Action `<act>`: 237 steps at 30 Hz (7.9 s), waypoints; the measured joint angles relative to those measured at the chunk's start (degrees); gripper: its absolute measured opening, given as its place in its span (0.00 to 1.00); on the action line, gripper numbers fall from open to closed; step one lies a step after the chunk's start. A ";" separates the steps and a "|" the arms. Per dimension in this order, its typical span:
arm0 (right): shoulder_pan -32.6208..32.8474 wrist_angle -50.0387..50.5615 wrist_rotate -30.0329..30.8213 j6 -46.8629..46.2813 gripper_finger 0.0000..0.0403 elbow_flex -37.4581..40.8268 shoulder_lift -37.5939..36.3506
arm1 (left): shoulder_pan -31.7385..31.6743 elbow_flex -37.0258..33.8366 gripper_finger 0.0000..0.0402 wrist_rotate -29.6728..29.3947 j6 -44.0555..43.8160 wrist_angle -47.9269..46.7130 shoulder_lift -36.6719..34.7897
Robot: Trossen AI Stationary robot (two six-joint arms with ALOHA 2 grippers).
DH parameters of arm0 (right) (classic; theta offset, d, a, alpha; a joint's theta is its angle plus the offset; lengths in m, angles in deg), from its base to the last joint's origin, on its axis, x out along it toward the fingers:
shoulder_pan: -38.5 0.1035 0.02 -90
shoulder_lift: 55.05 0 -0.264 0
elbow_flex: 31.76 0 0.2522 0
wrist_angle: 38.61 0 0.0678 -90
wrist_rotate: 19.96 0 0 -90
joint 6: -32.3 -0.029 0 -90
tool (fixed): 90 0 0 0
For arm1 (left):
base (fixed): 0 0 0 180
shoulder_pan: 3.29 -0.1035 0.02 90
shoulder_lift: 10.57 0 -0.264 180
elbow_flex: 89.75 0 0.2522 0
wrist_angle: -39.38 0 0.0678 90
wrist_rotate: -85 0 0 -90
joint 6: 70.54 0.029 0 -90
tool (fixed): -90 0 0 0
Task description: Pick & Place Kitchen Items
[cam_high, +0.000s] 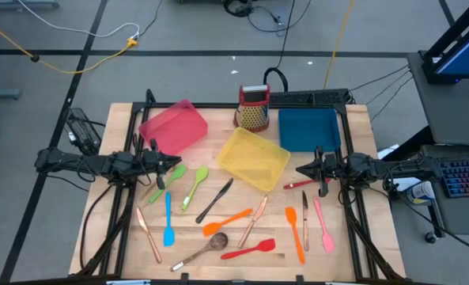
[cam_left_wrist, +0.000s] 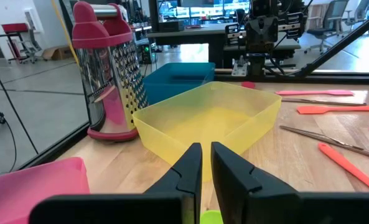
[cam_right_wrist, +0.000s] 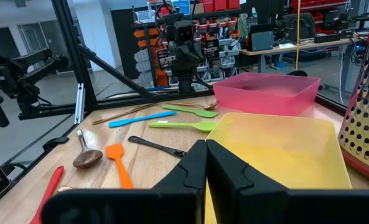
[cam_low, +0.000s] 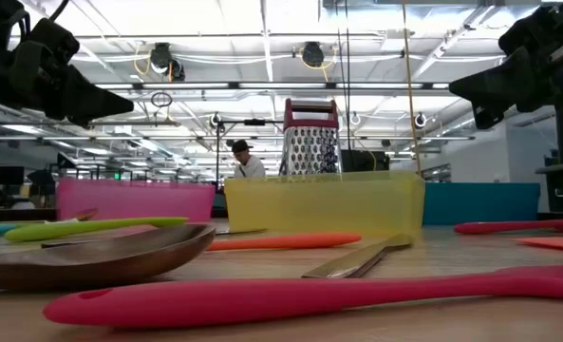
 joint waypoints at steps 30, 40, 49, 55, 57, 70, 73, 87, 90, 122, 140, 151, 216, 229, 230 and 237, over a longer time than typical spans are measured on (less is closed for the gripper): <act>0.00 0.00 0.00 0.01 0.01 0.01 0.02 | 0.02 -0.01 0.09 -0.01 -0.02 0.00 0.01; 0.00 0.00 0.00 0.00 0.01 -0.01 0.01 | 0.00 0.00 0.09 0.00 0.00 0.00 0.02; 0.01 0.00 0.00 -0.01 0.01 -0.01 0.01 | 0.01 -0.01 0.09 -0.01 0.00 0.00 0.00; 0.01 0.00 0.00 0.00 0.01 0.00 0.01 | 0.00 0.00 0.09 -0.02 -0.02 0.00 0.00; 0.01 0.00 0.00 0.01 0.01 -0.01 0.01 | 0.00 -0.02 0.09 -0.02 0.00 0.00 0.02; -0.01 -2.80 0.04 -1.93 0.01 0.00 0.04 | -0.05 -0.02 0.09 -0.06 6.19 1.07 0.02; 0.00 -5.91 0.04 -3.20 0.01 0.00 0.04 | -0.05 -0.02 0.09 -0.06 5.11 1.05 0.02; -0.01 -20.15 1.75 12.96 0.01 0.02 0.09 | -0.05 -0.02 0.09 -0.08 4.48 1.33 0.00; -0.01 -23.36 1.77 16.66 0.01 0.02 0.04 | -0.05 -0.02 0.09 -0.23 4.48 1.56 0.02; 0.10 -36.04 1.40 8.27 0.32 0.02 28.77 | -0.05 -0.02 0.11 -2.58 -0.18 -0.91 0.00; 0.10 -62.30 1.49 13.42 0.32 -0.15 46.82 | 0.19 -0.14 0.32 6.40 -13.65 1.43 0.02; 0.10 -62.69 1.51 15.06 0.32 -7.24 58.82 | 3.85 -0.04 0.30 5.60 -8.85 19.18 8.08; -2.73 -67.90 1.53 18.20 0.32 -11.33 65.46 | 26.02 35.89 0.30 -26.91 -55.03 14.21 95.80; -4.52 -67.95 1.51 16.15 0.32 -11.33 65.46 | 27.01 35.89 0.30 -25.52 -57.23 12.74 95.80; -4.52 -67.95 1.51 15.86 0.32 -11.33 65.46 | 27.00 35.89 0.30 -25.52 -57.07 12.63 95.80; -4.51 -67.44 1.50 12.01 0.32 -11.33 65.46 | 26.92 37.01 0.30 -27.68 -56.77 13.79 100.08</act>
